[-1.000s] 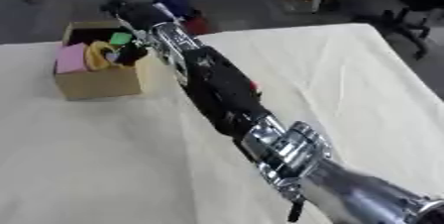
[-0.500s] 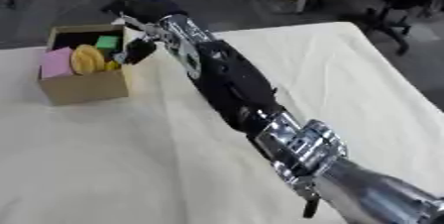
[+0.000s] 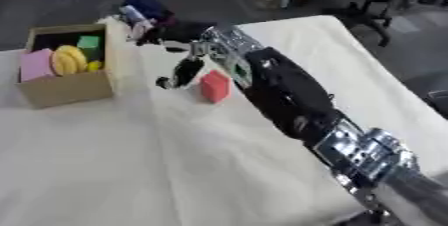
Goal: Pick up objects on the table and place them in the box.
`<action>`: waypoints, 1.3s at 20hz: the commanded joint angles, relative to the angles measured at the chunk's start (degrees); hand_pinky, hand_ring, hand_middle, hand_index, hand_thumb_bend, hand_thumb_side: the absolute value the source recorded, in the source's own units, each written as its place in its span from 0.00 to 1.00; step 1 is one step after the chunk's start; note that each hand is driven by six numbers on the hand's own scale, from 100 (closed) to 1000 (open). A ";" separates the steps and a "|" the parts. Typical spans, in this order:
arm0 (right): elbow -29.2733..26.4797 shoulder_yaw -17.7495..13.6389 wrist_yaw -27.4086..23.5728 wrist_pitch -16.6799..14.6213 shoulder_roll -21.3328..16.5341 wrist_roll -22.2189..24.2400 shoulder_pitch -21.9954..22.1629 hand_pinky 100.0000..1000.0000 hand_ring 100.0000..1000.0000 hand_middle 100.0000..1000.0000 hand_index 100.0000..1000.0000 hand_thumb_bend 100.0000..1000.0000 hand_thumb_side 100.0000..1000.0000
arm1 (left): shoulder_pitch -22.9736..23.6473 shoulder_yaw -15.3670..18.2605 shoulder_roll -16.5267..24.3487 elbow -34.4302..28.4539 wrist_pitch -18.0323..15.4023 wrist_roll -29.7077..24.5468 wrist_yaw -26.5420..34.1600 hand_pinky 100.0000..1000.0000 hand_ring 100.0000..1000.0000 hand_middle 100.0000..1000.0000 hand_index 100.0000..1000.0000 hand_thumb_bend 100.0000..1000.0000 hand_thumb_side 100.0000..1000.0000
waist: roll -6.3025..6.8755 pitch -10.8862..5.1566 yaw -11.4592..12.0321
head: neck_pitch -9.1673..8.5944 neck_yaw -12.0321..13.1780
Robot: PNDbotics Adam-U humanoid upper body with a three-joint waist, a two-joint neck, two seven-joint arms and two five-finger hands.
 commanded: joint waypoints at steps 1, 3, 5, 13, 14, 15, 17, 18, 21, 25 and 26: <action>-0.08 -1.21 -1.03 0.54 -3.12 3.03 0.50 0.84 0.91 0.98 1.00 0.24 0.24 | -0.43 0.56 1.31 -0.66 -0.14 0.13 -0.04 0.70 0.61 0.57 0.76 0.44 0.54 | 0.20 -1.55 -0.22 | 0.04 0.24; 1.77 -2.48 -0.30 1.48 -3.00 5.09 1.13 0.84 0.91 0.98 1.00 0.25 0.22 | -0.37 0.62 1.30 -0.63 -0.13 0.12 -0.05 0.70 0.61 0.57 0.76 0.44 0.54 | 0.32 -1.51 -0.35 | 0.01 0.30; 3.35 -3.83 0.80 2.25 -2.66 7.14 1.20 0.84 0.91 0.98 1.00 0.25 0.22 | -0.35 0.65 1.28 -0.60 -0.12 0.12 -0.06 0.70 0.61 0.57 0.76 0.44 0.54 | 0.44 -1.50 -0.42 | -0.04 0.36; 7.27 -8.88 6.23 5.59 -0.40 8.96 -0.52 0.84 0.91 0.96 1.00 0.25 0.18 | -0.52 0.63 1.10 -0.61 -0.12 0.07 -0.02 0.70 0.61 0.57 0.76 0.43 0.54 | 1.01 -1.51 -0.45 | -0.45 0.35; 7.97 -9.23 6.88 5.82 -0.11 8.14 -0.71 0.84 0.90 0.96 1.00 0.25 0.18 | -0.54 0.63 1.10 -0.62 -0.12 0.06 -0.01 0.70 0.61 0.57 0.76 0.43 0.54 | 1.06 -1.52 -0.42 | -0.50 0.32; 8.71 -9.66 7.54 6.11 0.19 7.26 -0.94 0.84 0.90 0.96 1.00 0.25 0.18 | -0.58 0.64 1.09 -0.62 -0.11 0.07 -0.01 0.70 0.61 0.57 0.76 0.43 0.54 | 1.12 -1.52 -0.39 | -0.56 0.30; 10.57 -10.22 8.76 6.52 0.86 5.55 -1.32 0.83 0.90 0.96 1.00 0.24 0.18 | -0.64 0.61 1.05 -0.64 -0.11 0.04 0.01 0.70 0.61 0.57 0.76 0.43 0.54 | 1.20 -1.50 -0.32 | -0.61 0.23; 11.55 -10.42 9.29 6.58 1.19 4.89 -1.51 0.83 0.90 0.95 1.00 0.24 0.18 | -0.66 0.60 1.03 -0.64 -0.10 0.01 0.02 0.70 0.62 0.57 0.76 0.43 0.54 | 1.23 -1.50 -0.28 | -0.62 0.19; 14.40 -10.96 10.61 6.49 2.26 3.42 -2.08 0.82 0.89 0.93 1.00 0.23 0.18 | -0.75 0.57 0.98 -0.67 -0.11 -0.05 0.04 0.70 0.62 0.57 0.76 0.43 0.54 | 1.34 -1.47 -0.12 | -0.64 0.10; 16.75 -11.52 12.69 6.79 3.33 0.99 -2.56 0.79 0.83 0.80 1.00 0.20 0.13 | -0.93 0.50 0.91 -0.71 -0.12 -0.14 0.09 0.70 0.62 0.57 0.76 0.43 0.54 | 1.47 -1.40 0.21 | -0.79 -0.01; 17.04 -11.75 13.23 7.04 3.51 0.14 -2.67 0.77 0.79 0.73 0.96 0.18 0.10 | -0.96 0.50 0.89 -0.73 -0.12 -0.15 0.10 0.70 0.62 0.57 0.76 0.43 0.54 | 1.50 -1.39 0.29 | -0.80 -0.02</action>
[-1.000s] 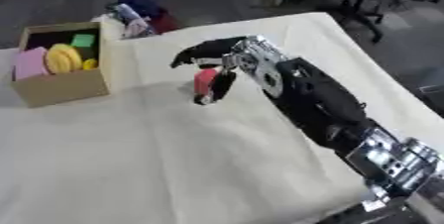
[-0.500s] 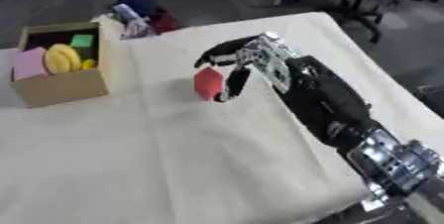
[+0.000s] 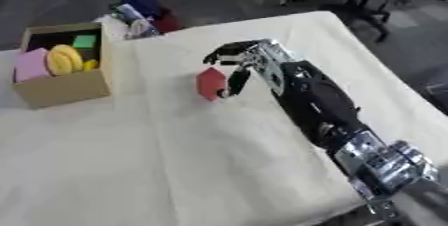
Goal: Pick up objects on the table and place them in the box.
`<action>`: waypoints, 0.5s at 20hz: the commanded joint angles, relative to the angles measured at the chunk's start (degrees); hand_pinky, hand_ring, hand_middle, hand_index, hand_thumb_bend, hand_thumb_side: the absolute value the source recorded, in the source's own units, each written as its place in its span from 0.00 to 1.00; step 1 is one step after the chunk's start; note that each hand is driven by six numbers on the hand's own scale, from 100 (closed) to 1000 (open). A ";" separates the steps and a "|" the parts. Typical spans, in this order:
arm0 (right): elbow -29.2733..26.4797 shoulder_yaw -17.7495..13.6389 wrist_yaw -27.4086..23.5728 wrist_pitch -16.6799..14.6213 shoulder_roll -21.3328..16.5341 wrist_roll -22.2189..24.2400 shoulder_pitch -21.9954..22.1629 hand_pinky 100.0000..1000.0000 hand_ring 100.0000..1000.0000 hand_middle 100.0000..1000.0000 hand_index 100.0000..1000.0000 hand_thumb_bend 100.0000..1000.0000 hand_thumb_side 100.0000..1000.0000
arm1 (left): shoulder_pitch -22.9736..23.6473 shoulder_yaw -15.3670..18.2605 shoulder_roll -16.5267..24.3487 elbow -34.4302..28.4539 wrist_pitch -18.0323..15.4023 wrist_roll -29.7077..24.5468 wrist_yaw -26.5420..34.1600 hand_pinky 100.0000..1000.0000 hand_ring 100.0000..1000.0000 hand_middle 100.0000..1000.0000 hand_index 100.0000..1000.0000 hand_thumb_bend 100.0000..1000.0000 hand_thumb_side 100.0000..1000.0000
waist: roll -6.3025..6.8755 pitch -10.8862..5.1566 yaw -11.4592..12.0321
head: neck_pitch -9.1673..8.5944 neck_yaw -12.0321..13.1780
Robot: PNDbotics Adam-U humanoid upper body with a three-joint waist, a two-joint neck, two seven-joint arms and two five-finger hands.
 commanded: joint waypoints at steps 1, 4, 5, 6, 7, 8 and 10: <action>0.44 -1.29 1.81 0.69 -0.45 -2.73 -1.58 0.76 0.77 0.68 0.93 0.16 0.08 | -0.90 0.35 0.89 -0.84 -0.14 -0.13 0.16 0.70 0.62 0.57 0.76 0.43 0.54 | 0.82 -1.39 0.14 | -0.81 -0.14; -0.73 -1.75 2.51 1.34 -0.47 -5.98 -1.75 0.72 0.69 0.49 0.73 0.11 0.00 | -0.89 0.40 0.91 -0.85 -0.13 -0.13 0.16 0.70 0.62 0.57 0.76 0.42 0.54 | 0.74 -1.41 0.24 | -0.83 -0.10; -1.39 -1.88 2.37 1.53 -0.56 -7.08 -1.85 0.70 0.67 0.45 0.69 0.10 0.00 | -0.88 0.41 0.89 -0.85 -0.14 -0.13 0.17 0.70 0.62 0.57 0.76 0.42 0.54 | 0.68 -1.43 0.25 | -0.86 -0.09; -1.98 -1.89 2.12 1.70 -0.66 -8.19 -1.92 0.69 0.65 0.42 0.67 0.09 0.00 | -0.87 0.40 0.90 -0.84 -0.15 -0.14 0.17 0.70 0.62 0.57 0.76 0.42 0.54 | 0.63 -1.44 0.28 | -0.88 -0.08; -2.58 -1.87 1.67 1.82 -0.76 -9.27 -2.02 0.69 0.65 0.41 0.66 0.08 0.00 | -0.86 0.40 0.90 -0.84 -0.16 -0.15 0.18 0.70 0.62 0.57 0.76 0.42 0.54 | 0.59 -1.46 0.31 | -0.89 -0.07; -3.05 -1.76 1.12 1.90 -0.85 -10.33 -2.09 0.69 0.64 0.40 0.65 0.07 0.00 | -0.86 0.41 0.90 -0.85 -0.17 -0.15 0.18 0.70 0.62 0.57 0.76 0.42 0.54 | 0.57 -1.47 0.36 | -0.88 -0.06; -4.05 -1.34 -0.42 1.89 -0.98 -12.47 -2.57 0.68 0.63 0.39 0.65 0.04 0.00 | -0.87 0.44 0.95 -0.95 -0.21 -0.15 0.18 0.70 0.62 0.57 0.76 0.42 0.54 | 0.52 -1.56 0.51 | -0.88 0.05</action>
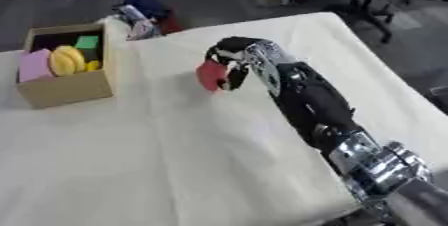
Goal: Pick up objects on the table and place them in the box.
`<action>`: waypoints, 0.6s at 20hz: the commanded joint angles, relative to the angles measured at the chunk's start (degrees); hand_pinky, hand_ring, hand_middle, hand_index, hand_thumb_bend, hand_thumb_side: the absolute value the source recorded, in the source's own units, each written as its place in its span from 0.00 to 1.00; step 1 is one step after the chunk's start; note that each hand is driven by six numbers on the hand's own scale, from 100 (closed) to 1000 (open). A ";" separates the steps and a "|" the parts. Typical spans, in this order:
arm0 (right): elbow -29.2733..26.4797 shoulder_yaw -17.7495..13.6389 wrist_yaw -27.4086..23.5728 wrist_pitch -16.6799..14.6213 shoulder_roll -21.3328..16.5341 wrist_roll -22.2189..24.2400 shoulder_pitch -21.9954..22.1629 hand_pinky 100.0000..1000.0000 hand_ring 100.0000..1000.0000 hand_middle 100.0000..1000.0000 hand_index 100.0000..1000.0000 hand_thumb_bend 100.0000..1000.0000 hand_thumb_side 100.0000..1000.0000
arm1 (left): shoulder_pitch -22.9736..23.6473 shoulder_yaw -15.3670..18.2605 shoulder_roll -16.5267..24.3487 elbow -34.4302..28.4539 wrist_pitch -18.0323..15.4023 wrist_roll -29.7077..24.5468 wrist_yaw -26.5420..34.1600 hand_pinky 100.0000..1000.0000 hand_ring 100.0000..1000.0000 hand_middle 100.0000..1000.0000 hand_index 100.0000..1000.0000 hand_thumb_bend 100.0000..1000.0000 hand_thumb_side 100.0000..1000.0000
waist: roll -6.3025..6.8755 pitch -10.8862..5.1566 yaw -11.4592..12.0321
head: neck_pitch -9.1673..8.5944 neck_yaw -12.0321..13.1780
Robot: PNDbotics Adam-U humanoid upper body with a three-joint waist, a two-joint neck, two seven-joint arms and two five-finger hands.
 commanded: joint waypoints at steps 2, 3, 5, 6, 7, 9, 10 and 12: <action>-3.40 0.34 -3.29 0.22 -1.33 -3.39 -2.89 0.67 0.62 0.39 0.64 0.03 0.00 | -0.76 0.43 1.02 -1.08 -0.23 -0.15 0.17 0.70 0.62 0.57 0.76 0.42 0.53 | 0.45 -1.67 0.40 | -0.63 0.11; -4.01 0.53 -4.06 0.31 -1.01 -3.56 -3.83 0.67 0.61 0.39 0.64 0.03 0.00 | -0.81 0.39 1.03 -1.16 -0.25 -0.18 0.18 0.70 0.62 0.57 0.76 0.42 0.53 | 0.39 -1.72 0.67 | -0.60 0.09; -4.76 0.79 -5.33 0.68 0.05 -3.77 -5.96 0.66 0.60 0.38 0.63 0.01 0.00 | -0.88 0.19 0.97 -1.25 -0.27 -0.35 0.25 0.70 0.62 0.57 0.76 0.42 0.53 | 0.28 -1.75 1.38 | -0.57 -0.14; -4.73 0.89 -5.75 0.90 0.82 -3.75 -7.14 0.66 0.60 0.38 0.63 0.01 0.00 | -0.91 0.05 0.94 -1.25 -0.27 -0.49 0.30 0.70 0.62 0.57 0.76 0.42 0.53 | 0.22 -1.73 1.84 | -0.56 -0.33; -4.43 0.93 -5.87 1.15 1.71 -3.75 -8.37 0.66 0.60 0.38 0.63 0.01 0.00 | -1.02 -0.10 0.90 -1.25 -0.29 -0.66 0.35 0.70 0.62 0.57 0.76 0.42 0.53 | 0.17 -1.67 2.40 | -0.60 -0.57; -3.02 0.72 -5.37 1.72 3.63 -3.90 -10.58 0.66 0.59 0.38 0.63 0.00 0.00 | -1.44 -0.42 0.73 -1.31 -0.35 -0.99 0.46 0.70 0.62 0.57 0.76 0.42 0.53 | 0.05 -1.46 3.67 | -0.84 -1.12; -1.94 0.46 -4.82 2.03 4.58 -4.18 -11.57 0.66 0.59 0.38 0.63 0.00 0.00 | -1.73 -0.59 0.61 -1.36 -0.39 -1.17 0.52 0.70 0.62 0.57 0.76 0.42 0.53 | -0.02 -1.32 4.31 | -1.00 -1.40; 0.24 -0.18 -3.62 2.54 6.22 -5.06 -13.20 0.66 0.59 0.38 0.63 0.00 0.00 | -2.36 -0.96 0.30 -1.49 -0.47 -1.58 0.66 0.70 0.62 0.58 0.76 0.42 0.53 | -0.16 -0.96 5.79 | -1.39 -2.02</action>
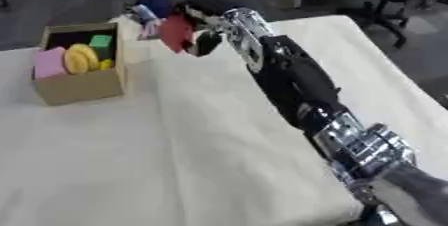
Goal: Pick up objects on the table and place them in the box.
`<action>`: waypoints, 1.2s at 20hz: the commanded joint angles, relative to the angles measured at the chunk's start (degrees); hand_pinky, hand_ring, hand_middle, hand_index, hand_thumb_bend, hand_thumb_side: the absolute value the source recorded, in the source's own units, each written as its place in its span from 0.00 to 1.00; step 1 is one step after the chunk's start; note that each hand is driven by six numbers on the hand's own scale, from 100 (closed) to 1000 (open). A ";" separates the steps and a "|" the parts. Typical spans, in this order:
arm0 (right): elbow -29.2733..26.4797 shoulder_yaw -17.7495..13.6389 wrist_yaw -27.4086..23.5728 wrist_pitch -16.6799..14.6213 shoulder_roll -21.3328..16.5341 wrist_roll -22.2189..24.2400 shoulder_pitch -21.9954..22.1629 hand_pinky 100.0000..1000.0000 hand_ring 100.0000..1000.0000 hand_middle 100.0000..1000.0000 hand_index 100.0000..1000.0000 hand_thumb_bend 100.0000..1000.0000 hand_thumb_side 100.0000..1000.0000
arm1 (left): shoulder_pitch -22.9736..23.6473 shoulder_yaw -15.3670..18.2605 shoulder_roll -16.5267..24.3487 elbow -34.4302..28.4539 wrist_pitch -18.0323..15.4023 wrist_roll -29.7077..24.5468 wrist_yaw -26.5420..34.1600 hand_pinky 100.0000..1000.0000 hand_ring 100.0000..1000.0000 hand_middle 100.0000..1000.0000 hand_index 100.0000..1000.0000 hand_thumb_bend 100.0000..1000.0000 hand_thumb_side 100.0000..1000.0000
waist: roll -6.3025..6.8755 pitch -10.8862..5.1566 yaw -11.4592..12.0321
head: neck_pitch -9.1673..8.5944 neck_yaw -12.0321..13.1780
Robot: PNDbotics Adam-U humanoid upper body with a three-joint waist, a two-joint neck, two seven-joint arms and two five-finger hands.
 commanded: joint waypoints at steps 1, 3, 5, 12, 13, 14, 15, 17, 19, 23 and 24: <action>2.63 -1.40 1.78 1.04 1.80 -1.48 -3.19 0.66 0.59 0.39 0.64 0.00 0.00 | -1.51 -0.53 0.23 -1.27 -0.26 -0.79 0.53 0.70 0.62 0.58 0.76 0.42 0.53 | -0.21 -0.73 1.40 | -1.31 -1.09; 4.78 -2.21 3.51 1.78 3.01 -3.10 -4.38 0.66 0.58 0.40 0.65 0.00 0.00 | -2.09 -0.79 0.04 -1.36 -0.28 -1.15 0.63 0.70 0.62 0.58 0.76 0.42 0.53 | -0.31 -0.31 3.09 | -1.70 -1.75; 6.80 -3.14 5.23 2.93 3.94 -5.45 -5.17 0.65 0.58 0.40 0.65 0.00 0.00 | -2.54 -0.94 -0.14 -1.47 -0.27 -1.32 0.74 0.70 0.62 0.57 0.76 0.42 0.53 | -0.36 0.09 4.53 | -2.04 -2.29; 13.70 -5.31 10.90 9.19 6.50 -13.67 -5.85 0.66 0.61 0.48 0.74 0.01 0.05 | -3.16 -1.22 -0.48 -1.58 -0.17 -1.61 1.14 0.70 0.62 0.57 0.76 0.42 0.53 | -0.26 1.27 6.63 | -2.49 -3.34; 14.25 -5.31 11.41 9.45 6.77 -13.76 -5.78 0.67 0.63 0.53 0.79 0.05 0.12 | -3.18 -1.23 -0.51 -1.57 -0.16 -1.62 1.17 0.70 0.62 0.57 0.76 0.42 0.53 | -0.26 1.36 6.65 | -2.50 -3.36; 14.55 -5.26 11.80 9.44 7.02 -13.66 -5.69 0.67 0.63 0.55 0.81 0.06 0.15 | -3.19 -1.24 -0.55 -1.57 -0.13 -1.60 1.20 0.70 0.62 0.57 0.76 0.42 0.53 | -0.27 1.42 6.66 | -2.50 -3.36; 14.64 -5.20 12.09 9.26 7.21 -13.56 -5.60 0.67 0.64 0.59 0.85 0.09 0.23 | -3.20 -1.25 -0.58 -1.57 -0.11 -1.58 1.23 0.70 0.62 0.57 0.76 0.42 0.54 | -0.27 1.47 6.65 | -2.51 -3.35; 14.29 -4.97 12.38 8.38 7.46 -13.38 -5.46 0.68 0.66 0.63 0.91 0.14 0.33 | -3.21 -1.27 -0.63 -1.59 -0.11 -1.59 1.25 0.70 0.62 0.57 0.76 0.42 0.54 | -0.27 1.51 6.61 | -2.53 -3.31; 13.35 -4.68 11.96 7.31 7.53 -13.31 -5.39 0.68 0.67 0.65 0.93 0.14 0.39 | -3.15 -1.25 -0.62 -1.58 -0.11 -1.58 1.26 0.70 0.62 0.57 0.76 0.42 0.54 | -0.27 1.48 6.53 | -2.49 -3.29; 10.22 -2.91 9.21 3.65 7.43 -9.80 -5.34 0.71 0.72 0.71 0.95 0.13 0.44 | -3.06 -1.22 -0.57 -1.50 -0.08 -1.53 1.18 0.70 0.62 0.57 0.76 0.42 0.54 | -0.33 1.26 6.24 | -2.39 -3.25; 9.44 -2.31 8.62 2.47 7.47 -7.66 -5.35 0.71 0.73 0.72 0.95 0.13 0.45 | -3.05 -1.24 -0.58 -1.47 -0.08 -1.54 1.16 0.70 0.62 0.57 0.76 0.42 0.54 | -0.35 1.20 6.20 | -2.35 -3.26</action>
